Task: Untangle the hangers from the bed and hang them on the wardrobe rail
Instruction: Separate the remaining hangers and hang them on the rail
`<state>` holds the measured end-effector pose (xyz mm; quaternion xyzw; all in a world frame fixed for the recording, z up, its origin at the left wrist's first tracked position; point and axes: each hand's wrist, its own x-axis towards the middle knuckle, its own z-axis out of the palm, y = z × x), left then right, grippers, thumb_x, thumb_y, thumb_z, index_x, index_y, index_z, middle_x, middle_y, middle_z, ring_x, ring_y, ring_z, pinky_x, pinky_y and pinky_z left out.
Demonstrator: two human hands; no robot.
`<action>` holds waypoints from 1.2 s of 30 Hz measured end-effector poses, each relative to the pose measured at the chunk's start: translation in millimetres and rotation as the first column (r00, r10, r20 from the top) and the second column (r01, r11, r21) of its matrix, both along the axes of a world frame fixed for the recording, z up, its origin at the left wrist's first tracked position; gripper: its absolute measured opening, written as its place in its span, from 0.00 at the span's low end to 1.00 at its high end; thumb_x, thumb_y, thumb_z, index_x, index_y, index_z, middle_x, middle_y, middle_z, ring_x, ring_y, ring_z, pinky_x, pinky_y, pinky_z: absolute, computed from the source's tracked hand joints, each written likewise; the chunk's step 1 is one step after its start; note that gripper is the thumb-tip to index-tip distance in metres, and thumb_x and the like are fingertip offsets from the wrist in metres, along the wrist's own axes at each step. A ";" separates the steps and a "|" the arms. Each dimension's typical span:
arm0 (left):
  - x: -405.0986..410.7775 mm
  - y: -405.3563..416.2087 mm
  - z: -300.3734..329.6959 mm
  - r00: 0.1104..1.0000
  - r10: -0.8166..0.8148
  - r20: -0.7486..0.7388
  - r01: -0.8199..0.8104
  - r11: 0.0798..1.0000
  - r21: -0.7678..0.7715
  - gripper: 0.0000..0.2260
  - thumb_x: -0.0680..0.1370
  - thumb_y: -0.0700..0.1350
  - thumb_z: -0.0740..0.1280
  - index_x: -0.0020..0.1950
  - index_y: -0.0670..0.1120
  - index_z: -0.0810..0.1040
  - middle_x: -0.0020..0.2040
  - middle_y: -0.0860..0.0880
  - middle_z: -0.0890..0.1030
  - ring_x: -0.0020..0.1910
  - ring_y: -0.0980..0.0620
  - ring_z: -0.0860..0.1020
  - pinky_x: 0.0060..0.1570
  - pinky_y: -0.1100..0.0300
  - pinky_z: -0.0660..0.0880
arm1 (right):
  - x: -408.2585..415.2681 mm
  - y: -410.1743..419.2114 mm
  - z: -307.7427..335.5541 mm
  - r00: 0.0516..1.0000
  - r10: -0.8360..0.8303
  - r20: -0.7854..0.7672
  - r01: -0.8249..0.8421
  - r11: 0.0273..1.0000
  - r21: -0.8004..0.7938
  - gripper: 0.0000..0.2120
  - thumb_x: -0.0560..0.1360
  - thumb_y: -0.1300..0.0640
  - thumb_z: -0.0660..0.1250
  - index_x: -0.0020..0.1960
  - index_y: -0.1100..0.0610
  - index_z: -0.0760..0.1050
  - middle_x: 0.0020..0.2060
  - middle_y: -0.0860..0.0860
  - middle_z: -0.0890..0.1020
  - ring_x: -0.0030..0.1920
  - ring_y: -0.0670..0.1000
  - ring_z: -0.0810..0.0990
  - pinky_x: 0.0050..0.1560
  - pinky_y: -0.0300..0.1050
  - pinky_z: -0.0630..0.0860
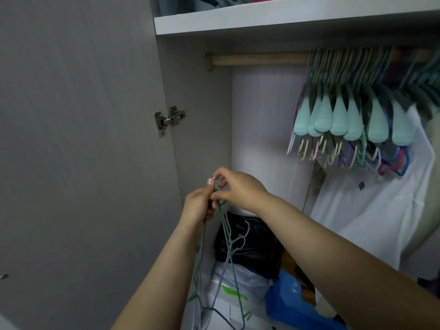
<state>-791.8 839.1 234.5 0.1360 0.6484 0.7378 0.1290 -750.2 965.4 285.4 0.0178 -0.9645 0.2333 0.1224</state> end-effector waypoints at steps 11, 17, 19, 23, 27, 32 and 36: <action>-26.6 6.1 -19.0 0.939 0.341 -0.046 -0.343 0.938 -0.046 0.23 0.82 0.56 0.57 0.30 0.46 0.63 0.21 0.49 0.66 0.19 0.53 0.64 0.26 0.62 0.61 | -2.2 3.5 15.2 0.968 0.030 0.251 -0.039 0.999 0.032 0.15 0.79 0.51 0.62 0.47 0.64 0.75 0.35 0.55 0.76 0.34 0.52 0.73 0.35 0.42 0.69; -32.6 15.0 -21.8 0.934 0.335 -0.127 -0.350 0.929 -0.121 0.23 0.81 0.57 0.56 0.32 0.43 0.68 0.28 0.43 0.72 0.29 0.47 0.71 0.35 0.54 0.68 | -2.7 -17.4 -7.4 0.906 0.149 0.396 0.018 0.921 -0.389 0.13 0.81 0.59 0.56 0.64 0.62 0.66 0.37 0.49 0.75 0.35 0.47 0.76 0.32 0.43 0.76; -35.8 13.8 -19.7 0.935 0.321 -0.154 -0.341 0.931 -0.133 0.22 0.82 0.55 0.56 0.33 0.44 0.70 0.29 0.44 0.73 0.31 0.47 0.72 0.36 0.54 0.69 | -2.8 -18.6 -4.0 0.906 0.160 0.393 0.085 0.839 -0.538 0.17 0.83 0.53 0.52 0.66 0.61 0.65 0.39 0.52 0.75 0.39 0.50 0.77 0.34 0.42 0.78; -32.6 18.8 -18.2 0.953 0.250 -0.170 -0.267 0.960 -0.088 0.21 0.82 0.57 0.57 0.33 0.45 0.67 0.28 0.46 0.70 0.29 0.49 0.69 0.32 0.57 0.65 | -8.5 -12.6 -2.6 0.882 0.167 0.440 0.083 0.865 -0.495 0.23 0.77 0.39 0.61 0.50 0.60 0.74 0.37 0.52 0.75 0.37 0.49 0.77 0.40 0.45 0.81; -40.7 7.3 -19.8 0.942 0.298 -0.155 -0.317 0.941 -0.116 0.21 0.83 0.53 0.57 0.32 0.44 0.68 0.26 0.48 0.72 0.28 0.49 0.71 0.34 0.57 0.67 | -5.8 2.8 -3.5 0.837 0.137 0.530 0.097 0.915 -0.391 0.19 0.78 0.43 0.62 0.39 0.59 0.71 0.26 0.52 0.70 0.27 0.49 0.76 0.31 0.40 0.76; -49.4 -20.3 -18.9 0.961 0.276 -0.037 -0.278 0.957 -0.078 0.20 0.82 0.55 0.57 0.41 0.42 0.79 0.31 0.48 0.75 0.27 0.54 0.70 0.29 0.65 0.69 | 2.0 33.2 16.1 0.830 -0.118 0.545 0.233 0.961 -0.147 0.07 0.80 0.60 0.60 0.46 0.58 0.75 0.24 0.51 0.74 0.24 0.50 0.73 0.32 0.42 0.75; -53.4 -31.7 -20.5 0.938 0.288 0.193 -0.282 0.958 -0.059 0.23 0.78 0.62 0.61 0.35 0.45 0.77 0.27 0.49 0.76 0.29 0.52 0.73 0.33 0.61 0.66 | -1.0 55.0 28.5 0.804 -0.290 0.519 0.417 0.897 -0.146 0.09 0.80 0.60 0.61 0.54 0.64 0.76 0.33 0.55 0.84 0.29 0.52 0.74 0.36 0.44 0.74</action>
